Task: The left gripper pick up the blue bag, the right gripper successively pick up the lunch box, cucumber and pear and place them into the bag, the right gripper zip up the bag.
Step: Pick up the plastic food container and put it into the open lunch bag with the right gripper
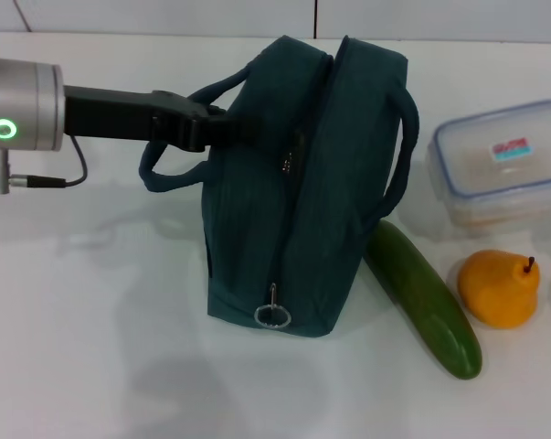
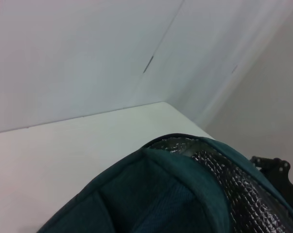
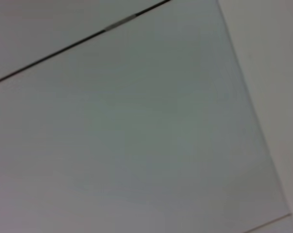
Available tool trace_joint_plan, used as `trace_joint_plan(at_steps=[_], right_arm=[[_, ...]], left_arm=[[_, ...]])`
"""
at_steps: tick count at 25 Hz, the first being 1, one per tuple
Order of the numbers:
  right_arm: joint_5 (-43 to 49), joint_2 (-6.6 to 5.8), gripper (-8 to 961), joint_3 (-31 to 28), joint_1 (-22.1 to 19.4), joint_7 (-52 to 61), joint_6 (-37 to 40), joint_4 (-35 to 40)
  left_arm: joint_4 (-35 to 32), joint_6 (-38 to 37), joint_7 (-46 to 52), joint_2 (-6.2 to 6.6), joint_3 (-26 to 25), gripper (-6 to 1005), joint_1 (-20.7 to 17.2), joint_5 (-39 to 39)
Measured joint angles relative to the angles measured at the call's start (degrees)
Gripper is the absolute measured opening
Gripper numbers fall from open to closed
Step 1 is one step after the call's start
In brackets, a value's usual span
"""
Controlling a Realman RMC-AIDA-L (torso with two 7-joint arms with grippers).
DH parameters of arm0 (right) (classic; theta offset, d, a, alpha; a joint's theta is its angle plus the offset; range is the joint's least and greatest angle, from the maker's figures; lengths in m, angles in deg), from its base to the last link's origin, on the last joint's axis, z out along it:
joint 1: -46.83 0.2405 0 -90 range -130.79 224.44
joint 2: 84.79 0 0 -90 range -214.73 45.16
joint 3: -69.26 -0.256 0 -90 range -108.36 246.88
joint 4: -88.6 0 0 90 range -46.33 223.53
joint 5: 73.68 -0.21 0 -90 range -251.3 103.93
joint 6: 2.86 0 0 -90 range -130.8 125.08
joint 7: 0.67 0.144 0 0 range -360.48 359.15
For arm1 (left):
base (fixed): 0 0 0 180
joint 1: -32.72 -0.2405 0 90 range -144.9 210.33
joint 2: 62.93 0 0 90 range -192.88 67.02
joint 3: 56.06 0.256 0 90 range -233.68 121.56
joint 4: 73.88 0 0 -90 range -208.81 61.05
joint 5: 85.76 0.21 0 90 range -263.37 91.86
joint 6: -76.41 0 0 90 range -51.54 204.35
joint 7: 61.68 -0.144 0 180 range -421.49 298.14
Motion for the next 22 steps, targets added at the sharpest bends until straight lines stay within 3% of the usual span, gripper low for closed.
trace_joint_plan(at_steps=[12, 22], right_arm=[[0.3, 0.01, 93, -5.2, 2.0, 1.2, 8.6, -1.7], [0.4, 0.00, 93, -8.1, 4.4, 1.6, 13.1, -2.3]], left_arm=[[-0.8, 4.4, -2.6, -0.18, 6.8, 58, -1.4, -4.4], [-10.3, 10.6, -2.7, -0.15, 15.1, 58, -4.4, -3.6]])
